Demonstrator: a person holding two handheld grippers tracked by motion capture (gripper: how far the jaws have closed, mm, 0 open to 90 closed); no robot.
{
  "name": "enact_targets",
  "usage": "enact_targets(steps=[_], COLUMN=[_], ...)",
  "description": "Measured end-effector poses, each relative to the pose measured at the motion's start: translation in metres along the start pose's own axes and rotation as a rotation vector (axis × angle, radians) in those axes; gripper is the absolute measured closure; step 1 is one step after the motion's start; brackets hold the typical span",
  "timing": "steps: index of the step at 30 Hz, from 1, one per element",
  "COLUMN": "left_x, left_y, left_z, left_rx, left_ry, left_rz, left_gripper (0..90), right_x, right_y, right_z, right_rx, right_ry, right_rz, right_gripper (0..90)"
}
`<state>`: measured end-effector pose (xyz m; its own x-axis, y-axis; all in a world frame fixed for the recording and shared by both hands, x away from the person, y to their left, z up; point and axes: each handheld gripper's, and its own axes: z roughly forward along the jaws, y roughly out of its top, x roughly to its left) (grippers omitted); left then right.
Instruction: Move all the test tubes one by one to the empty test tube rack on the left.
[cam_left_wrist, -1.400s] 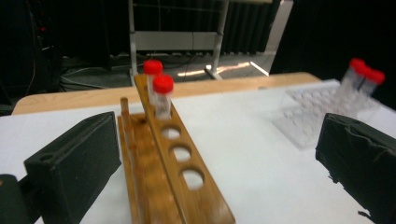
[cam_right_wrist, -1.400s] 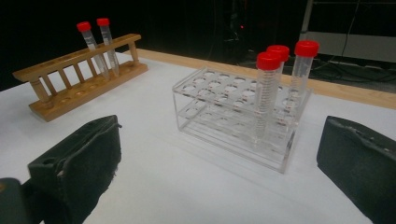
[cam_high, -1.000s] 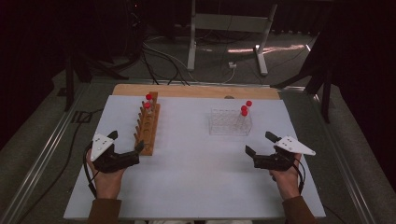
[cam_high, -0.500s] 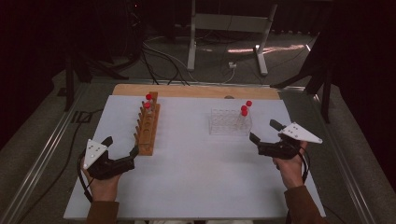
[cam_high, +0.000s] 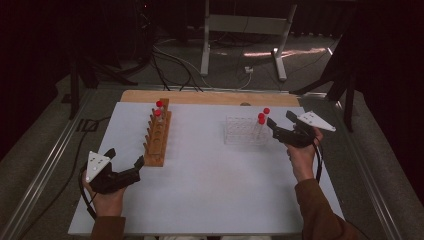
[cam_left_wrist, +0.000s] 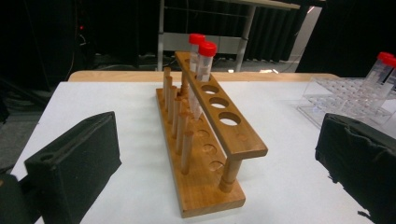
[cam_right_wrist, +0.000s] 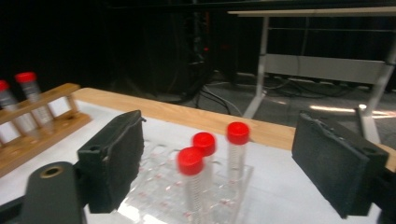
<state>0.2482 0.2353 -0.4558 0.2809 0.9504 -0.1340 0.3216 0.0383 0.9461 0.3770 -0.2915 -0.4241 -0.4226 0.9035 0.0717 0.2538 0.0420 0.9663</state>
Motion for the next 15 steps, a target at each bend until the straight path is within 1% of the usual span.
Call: enact_targets(steps=[3,5,7,9,11,13,15], left_x=[0.001,0.002,0.002,0.002,0.002,0.001,0.000], left_y=[-0.001,0.000,-0.001,-0.001,-0.002,-0.002,-0.001], left_z=[-0.001,-0.002,-0.002,-0.002,-0.002,-0.002,-0.002], left_rx=[-0.005,-0.004,0.001,0.001,0.003,0.007,0.008], left_ry=[0.005,0.006,0.013,0.012,0.015,0.012,0.008], left_rz=[-0.010,-0.009,-0.003,-0.004,-0.008,-0.014,-0.009], left_gripper=[0.7,0.7,0.7,0.7,0.7,0.7,0.7], right_x=[-0.006,-0.010,-0.014,-0.016,-0.017,-0.018,-0.017], right_y=[-0.002,-0.005,-0.010,-0.014,-0.018,-0.021,-0.023], right_z=[0.009,0.016,0.023,0.028,0.033,0.038,0.042], right_rx=[0.018,0.042,0.065,0.083,0.099,0.113,0.126], right_ry=[-0.030,-0.064,-0.082,-0.082,-0.095,-0.087,-0.076], right_rz=[0.009,0.002,-0.005,-0.011,-0.017,-0.022,-0.047], right_gripper=[19.3,21.8,27.1,35.4,42.7,49.7,55.7])
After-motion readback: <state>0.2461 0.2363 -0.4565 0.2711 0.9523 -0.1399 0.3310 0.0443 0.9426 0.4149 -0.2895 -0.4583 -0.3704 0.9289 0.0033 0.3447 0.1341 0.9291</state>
